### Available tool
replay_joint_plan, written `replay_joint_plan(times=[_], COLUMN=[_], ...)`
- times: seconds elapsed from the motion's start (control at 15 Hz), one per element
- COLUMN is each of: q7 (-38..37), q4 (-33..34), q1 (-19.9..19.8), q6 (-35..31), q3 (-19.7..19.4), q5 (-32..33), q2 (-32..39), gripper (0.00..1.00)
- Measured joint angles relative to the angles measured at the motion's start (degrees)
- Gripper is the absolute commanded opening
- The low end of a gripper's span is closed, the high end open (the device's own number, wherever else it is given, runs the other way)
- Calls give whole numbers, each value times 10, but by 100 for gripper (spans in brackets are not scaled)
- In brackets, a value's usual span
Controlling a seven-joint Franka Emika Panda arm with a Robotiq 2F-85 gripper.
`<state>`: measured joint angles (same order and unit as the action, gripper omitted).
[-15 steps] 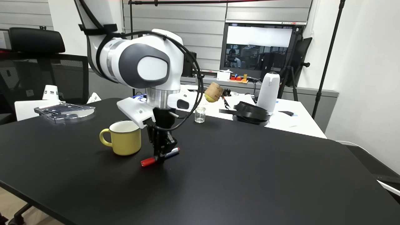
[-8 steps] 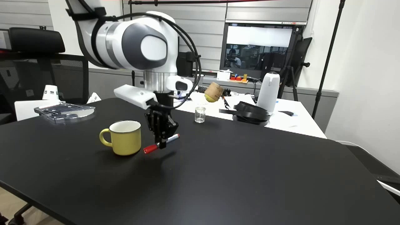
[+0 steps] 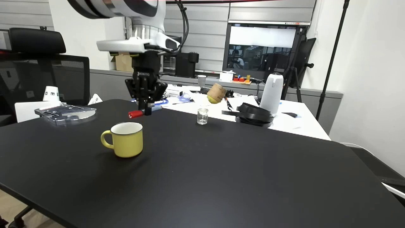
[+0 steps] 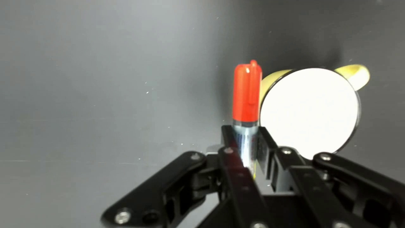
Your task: Put the marker into the cup.
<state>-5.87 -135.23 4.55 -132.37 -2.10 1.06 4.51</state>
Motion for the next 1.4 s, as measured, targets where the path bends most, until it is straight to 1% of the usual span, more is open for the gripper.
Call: replay_joint_plan(times=[0.2,0.33,0.67,0.93,1.4], q7=[71,112,188,215,218], q4=[40,65,122,167,234], q1=[-1,-2,-17,-27,-34], q6=[92,142,233,285,340], q3=[22,27,31,34,42], q5=[-43,-66,-104,-113,-113], q2=[-3,5,57,117,194], gripper=[5,5,5,5,5])
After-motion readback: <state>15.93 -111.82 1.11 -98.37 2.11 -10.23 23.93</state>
